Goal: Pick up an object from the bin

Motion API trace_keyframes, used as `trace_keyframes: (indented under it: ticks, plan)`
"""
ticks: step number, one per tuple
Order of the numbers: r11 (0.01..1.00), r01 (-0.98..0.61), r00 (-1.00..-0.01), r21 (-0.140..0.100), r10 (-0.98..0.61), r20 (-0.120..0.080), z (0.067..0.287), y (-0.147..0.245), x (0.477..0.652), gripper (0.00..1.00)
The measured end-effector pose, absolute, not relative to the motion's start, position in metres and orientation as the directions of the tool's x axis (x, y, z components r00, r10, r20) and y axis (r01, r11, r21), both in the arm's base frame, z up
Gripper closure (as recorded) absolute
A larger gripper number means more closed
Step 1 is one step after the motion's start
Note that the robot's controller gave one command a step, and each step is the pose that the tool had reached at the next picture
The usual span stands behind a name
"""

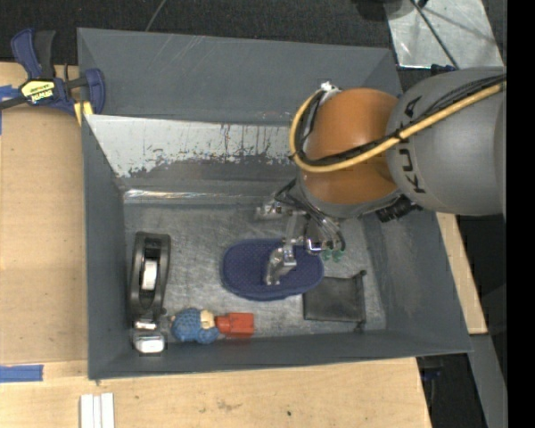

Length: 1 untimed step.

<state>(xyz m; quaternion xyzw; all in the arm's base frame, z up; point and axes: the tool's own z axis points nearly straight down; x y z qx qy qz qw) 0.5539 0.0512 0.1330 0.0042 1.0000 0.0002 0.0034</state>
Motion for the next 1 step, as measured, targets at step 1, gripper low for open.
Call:
trace_keyframes:
  ticks: [1]
  plan:
    - [1.0, -0.03, -1.0, 0.0, -0.03, -0.007, 0.0855, 0.0589, 0.5726, 0.0]
